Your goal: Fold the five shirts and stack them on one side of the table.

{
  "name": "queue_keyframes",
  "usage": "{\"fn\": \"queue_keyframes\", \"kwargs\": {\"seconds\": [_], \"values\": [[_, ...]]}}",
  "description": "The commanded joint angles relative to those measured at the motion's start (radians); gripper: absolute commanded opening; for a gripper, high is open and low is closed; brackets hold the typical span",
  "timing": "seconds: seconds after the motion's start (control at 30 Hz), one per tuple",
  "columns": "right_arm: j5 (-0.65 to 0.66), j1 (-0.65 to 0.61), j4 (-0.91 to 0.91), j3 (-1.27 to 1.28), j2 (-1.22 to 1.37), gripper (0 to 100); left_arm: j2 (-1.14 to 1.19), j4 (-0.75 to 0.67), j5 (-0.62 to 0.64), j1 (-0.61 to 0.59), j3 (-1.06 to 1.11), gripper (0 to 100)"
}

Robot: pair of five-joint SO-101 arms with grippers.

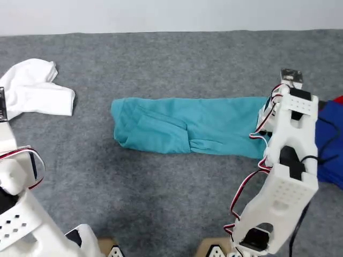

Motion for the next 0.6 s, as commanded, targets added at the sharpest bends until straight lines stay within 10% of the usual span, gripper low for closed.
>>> {"fn": "queue_keyframes", "kwargs": {"seconds": [0.0,0.57], "values": [[-0.011,-0.005,0.047,-0.109,-0.016,4.6,-0.003,-0.023,0.002,0.000,-0.004,0],[-0.012,-0.047,0.101,-0.147,-0.004,10.0,-0.005,-0.023,0.000,0.000,0.018,0]]}}
